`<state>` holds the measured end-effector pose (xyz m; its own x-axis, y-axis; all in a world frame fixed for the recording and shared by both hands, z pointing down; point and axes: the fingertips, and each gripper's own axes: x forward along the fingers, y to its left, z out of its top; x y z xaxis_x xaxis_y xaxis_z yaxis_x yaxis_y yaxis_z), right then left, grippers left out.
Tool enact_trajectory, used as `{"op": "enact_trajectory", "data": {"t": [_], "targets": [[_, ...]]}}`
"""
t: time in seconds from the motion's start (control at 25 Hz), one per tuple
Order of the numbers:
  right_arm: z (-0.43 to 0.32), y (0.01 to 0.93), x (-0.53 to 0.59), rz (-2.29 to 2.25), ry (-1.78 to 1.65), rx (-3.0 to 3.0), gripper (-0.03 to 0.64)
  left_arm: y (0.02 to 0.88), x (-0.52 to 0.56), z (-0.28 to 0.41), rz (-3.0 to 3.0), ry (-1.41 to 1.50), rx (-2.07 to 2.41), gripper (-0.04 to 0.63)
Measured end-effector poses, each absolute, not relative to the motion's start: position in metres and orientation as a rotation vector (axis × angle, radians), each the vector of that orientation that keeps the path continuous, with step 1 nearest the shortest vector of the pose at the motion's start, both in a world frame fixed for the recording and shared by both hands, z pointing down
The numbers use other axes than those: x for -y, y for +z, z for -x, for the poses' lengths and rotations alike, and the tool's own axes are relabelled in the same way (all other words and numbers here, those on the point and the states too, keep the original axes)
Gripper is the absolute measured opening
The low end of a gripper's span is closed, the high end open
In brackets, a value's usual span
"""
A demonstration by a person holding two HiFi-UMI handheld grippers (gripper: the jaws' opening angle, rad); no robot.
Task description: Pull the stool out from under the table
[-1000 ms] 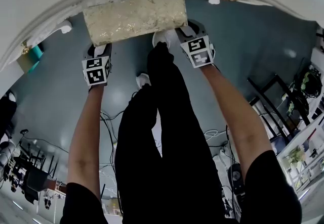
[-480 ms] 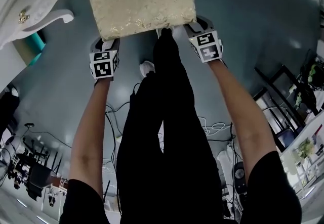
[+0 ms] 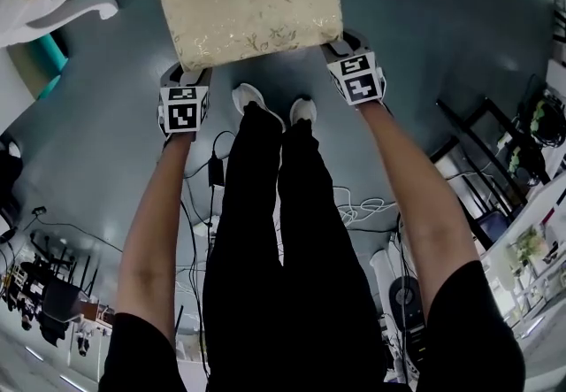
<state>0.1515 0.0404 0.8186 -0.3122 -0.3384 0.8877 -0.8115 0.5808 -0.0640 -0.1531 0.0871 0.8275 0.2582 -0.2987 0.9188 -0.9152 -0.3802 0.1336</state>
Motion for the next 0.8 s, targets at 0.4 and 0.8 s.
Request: {"op": "enact_trajectory", "data": {"t": [0.4, 0.8], "targets": [[-0.160, 0.818, -0.095, -0.900, 0.659, 1.878, 0.178, 0.828, -0.144, 0.142, -1.818, 1.136, 1.092, 0.256], [-0.169, 0.818, -0.125, -0.891, 0.670, 1.887, 0.178, 0.826, -0.178, 0.131, -1.809, 1.142, 1.091, 0.255]]}}
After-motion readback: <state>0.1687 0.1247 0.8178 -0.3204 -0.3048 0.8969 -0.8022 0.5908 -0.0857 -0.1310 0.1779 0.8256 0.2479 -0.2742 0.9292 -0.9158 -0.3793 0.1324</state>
